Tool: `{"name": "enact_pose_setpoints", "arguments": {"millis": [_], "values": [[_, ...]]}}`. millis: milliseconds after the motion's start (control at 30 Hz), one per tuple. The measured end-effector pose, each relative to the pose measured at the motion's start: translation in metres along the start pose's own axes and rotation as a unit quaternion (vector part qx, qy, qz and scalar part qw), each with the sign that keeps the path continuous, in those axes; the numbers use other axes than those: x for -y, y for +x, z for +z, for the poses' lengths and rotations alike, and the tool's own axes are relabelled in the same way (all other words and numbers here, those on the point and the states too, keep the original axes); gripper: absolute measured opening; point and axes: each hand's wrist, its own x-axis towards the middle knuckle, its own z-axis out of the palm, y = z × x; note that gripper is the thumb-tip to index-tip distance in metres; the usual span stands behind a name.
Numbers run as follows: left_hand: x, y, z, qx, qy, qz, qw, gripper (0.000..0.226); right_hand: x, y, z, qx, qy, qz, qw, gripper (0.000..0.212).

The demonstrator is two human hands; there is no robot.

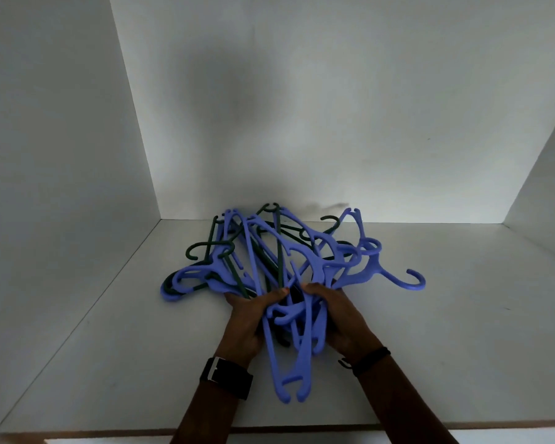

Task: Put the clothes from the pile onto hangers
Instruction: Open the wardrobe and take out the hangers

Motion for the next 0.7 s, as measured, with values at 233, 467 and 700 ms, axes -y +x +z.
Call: {"name": "enact_pose_setpoints", "arguments": {"millis": [233,467,700], "values": [[0.007,-0.035,-0.008,-0.024,0.049,0.05,0.997,0.098,-0.008,-0.043,0.007,-0.01,0.019,-0.051,0.998,0.021],[-0.002,-0.089,-0.013,-0.053,0.119,0.202,0.971,0.112,-0.004,-0.082,0.019,0.067,0.066,-0.058,0.994,0.022],[0.007,-0.202,-0.012,-0.193,0.184,0.337,0.903,0.127,-0.014,-0.134,0.021,0.241,0.116,0.008,0.963,0.041]]}}
